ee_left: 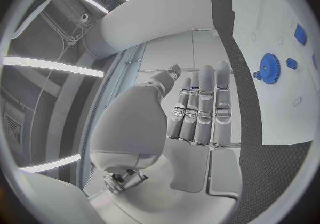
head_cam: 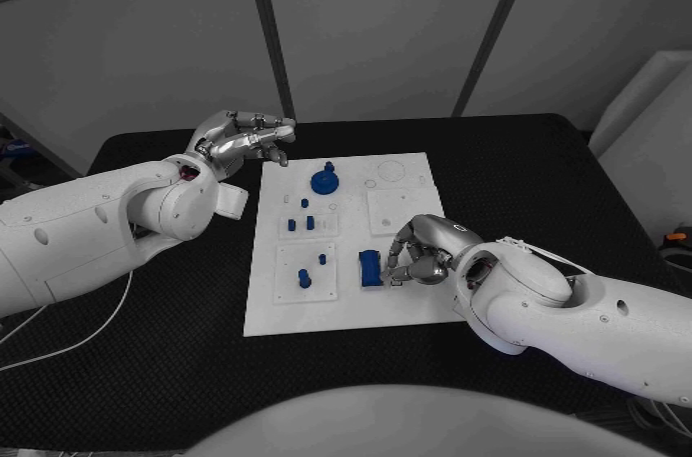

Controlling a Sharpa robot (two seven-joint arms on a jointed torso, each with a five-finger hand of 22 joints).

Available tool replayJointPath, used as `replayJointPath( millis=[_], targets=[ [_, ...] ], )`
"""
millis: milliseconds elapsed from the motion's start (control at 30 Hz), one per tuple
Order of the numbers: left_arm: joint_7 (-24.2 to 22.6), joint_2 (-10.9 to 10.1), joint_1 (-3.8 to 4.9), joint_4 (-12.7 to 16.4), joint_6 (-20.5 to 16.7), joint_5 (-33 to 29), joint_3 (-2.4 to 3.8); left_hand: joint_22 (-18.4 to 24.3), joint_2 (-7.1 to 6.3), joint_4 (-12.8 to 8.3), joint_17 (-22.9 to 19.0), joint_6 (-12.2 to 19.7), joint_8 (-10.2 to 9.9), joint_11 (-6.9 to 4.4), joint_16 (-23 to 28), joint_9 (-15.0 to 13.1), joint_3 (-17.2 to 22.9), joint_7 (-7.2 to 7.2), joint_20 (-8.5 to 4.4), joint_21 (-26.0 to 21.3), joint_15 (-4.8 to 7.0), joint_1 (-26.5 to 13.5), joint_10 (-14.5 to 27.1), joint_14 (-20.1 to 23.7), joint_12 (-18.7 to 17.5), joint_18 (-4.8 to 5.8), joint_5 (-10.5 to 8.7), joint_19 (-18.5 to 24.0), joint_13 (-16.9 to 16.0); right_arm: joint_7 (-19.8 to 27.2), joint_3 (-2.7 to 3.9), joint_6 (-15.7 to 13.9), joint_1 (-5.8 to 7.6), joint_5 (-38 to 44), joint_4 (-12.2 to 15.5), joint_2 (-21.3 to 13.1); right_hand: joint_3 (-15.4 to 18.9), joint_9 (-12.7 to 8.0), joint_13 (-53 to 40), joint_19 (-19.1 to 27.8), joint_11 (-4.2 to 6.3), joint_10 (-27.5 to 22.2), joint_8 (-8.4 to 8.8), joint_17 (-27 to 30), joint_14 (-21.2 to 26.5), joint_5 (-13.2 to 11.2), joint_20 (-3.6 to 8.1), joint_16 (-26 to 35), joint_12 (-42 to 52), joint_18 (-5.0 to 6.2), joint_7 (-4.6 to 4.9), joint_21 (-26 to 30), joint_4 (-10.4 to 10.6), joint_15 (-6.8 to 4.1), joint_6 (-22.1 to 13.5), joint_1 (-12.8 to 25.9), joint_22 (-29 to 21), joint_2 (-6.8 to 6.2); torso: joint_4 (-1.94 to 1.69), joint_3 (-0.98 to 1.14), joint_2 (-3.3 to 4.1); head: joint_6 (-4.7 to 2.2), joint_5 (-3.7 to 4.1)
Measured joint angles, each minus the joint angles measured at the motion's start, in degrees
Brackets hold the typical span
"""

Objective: Assemble the parts on the task board

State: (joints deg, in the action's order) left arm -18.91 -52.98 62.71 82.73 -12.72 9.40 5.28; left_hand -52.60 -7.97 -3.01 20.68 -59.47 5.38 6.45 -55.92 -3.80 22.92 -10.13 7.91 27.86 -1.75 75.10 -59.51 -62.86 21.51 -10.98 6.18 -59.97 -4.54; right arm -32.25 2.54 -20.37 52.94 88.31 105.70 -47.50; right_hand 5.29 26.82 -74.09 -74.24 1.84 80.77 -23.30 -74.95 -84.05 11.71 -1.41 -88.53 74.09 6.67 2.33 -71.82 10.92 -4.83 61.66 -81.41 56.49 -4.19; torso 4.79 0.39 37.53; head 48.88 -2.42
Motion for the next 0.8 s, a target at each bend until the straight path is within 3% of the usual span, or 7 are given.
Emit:
replayJointPath(
  millis=[300, 467, 600, 700, 800],
  targets=[
    [0.0, 0.0, 0.0, -0.1, 0.0, 0.0, 0.0, 0.1, 0.0, 0.0, 0.0, 0.0, 0.0, -0.2, 0.0, 0.0, 0.0, 0.0, 0.0, 0.0, 0.0, 0.0, 0.2, 0.0, 0.0, 0.0, 0.0, 0.0, 0.0, -0.4, 0.04, 0.2, 0.03, 0.6, 0.5, -0.4, 0.0, 0.0, 0.5, 0.0, 0.0, 0.0, 0.0, 0.0, 0.0, 0.0, 0.0, 0.0, 0.0, 0.0, 0.0, 0.0, 0.4, 0.0, 0.0, 0.5, 0.0, -0.33, 0.0, 0.0, 0.0, -0.09, 0.11],
    [0.0, 0.0, -0.01, -0.1, 0.0, 0.0, 0.0, 0.1, 0.0, 0.0, 0.0, 0.0, 0.0, -0.2, 0.0, 0.0, 0.0, 0.0, 0.0, 0.0, 0.0, 0.0, 0.2, 0.0, 0.0, 0.0, 0.0, 0.0, 0.0, 0.0, 0.03, -1.2, 0.03, 0.6, 1.3, -1.6, -0.3, -0.1, 1.1, 0.0, -0.02, 0.0, 0.08, 0.0, 0.0, 1.4, 0.0, 0.0, -0.8, 0.0, 0.15, 0.0, 1.4, 0.0, -0.8, 1.7, -0.6, -0.29, -0.01, 0.0, 0.03, -0.13, 0.19],
    [0.0, -0.1, -0.01, -0.1, 0.1, 0.0, 0.0, 0.0, 0.0, 0.0, 0.0, 0.0, 0.0, -0.2, 0.0, 0.0, 0.0, 0.0, 0.0, 0.0, 0.0, 0.0, 0.2, 0.0, 0.0, 0.0, 0.0, 0.0, 0.0, 1.1, 0.11, -3.5, 0.03, -0.1, 2.5, -4.2, -0.7, -1.0, 1.9, 0.0, -0.84, -0.8, 2.14, 0.0, 0.0, 2.1, -0.02, 0.0, -1.8, 0.0, 1.15, 0.1, 2.2, 0.0, -3.1, 2.0, -1.1, -0.02, 0.0, -0.02, 0.03, -0.09, 0.27],
    [0.0, -0.2, -0.01, 0.0, 0.1, 0.0, 0.0, 0.0, 0.0, 0.0, 0.0, 0.0, 0.0, -0.2, 0.0, 0.0, 0.0, 0.0, 0.0, 0.0, 0.0, 0.0, 0.2, 0.0, 0.0, 0.01, 0.0, 0.0, 0.0, 2.2, 1.01, -4.8, 0.03, -1.4, 3.1, -6.8, -1.3, -2.5, 2.9, 0.5, -1.66, -1.2, 4.69, 0.0, 0.1, 2.4, -0.61, 0.0, -2.6, 0.01, 2.22, 0.3, 2.7, 0.98, -4.8, 2.0, -1.4, -0.02, 0.03, -0.04, 0.01, -0.23, 0.6],
    [0.0, -0.3, -0.01, 0.0, 0.1, 0.0, 0.0, 0.0, 0.0, 0.0, 0.0, 0.0, 0.0, -0.2, 0.0, 0.0, 0.0, 0.0, 0.0, 0.0, 0.0, 0.0, 0.2, 0.0, 0.0, 0.01, 0.0, 0.0, 0.0, 3.2, 1.52, -5.5, 0.12, -2.6, 3.2, -9.6, -1.8, -4.2, 3.4, 0.5, -2.06, -1.6, 7.01, 0.0, 0.1, 3.4, -1.17, 0.0, -3.5, 0.0, 2.69, 0.5, 3.2, 1.17, -4.7, 2.3, -1.5, 0.3, 0.06, -0.07, -0.03, -0.41, 1.12]
  ],
)
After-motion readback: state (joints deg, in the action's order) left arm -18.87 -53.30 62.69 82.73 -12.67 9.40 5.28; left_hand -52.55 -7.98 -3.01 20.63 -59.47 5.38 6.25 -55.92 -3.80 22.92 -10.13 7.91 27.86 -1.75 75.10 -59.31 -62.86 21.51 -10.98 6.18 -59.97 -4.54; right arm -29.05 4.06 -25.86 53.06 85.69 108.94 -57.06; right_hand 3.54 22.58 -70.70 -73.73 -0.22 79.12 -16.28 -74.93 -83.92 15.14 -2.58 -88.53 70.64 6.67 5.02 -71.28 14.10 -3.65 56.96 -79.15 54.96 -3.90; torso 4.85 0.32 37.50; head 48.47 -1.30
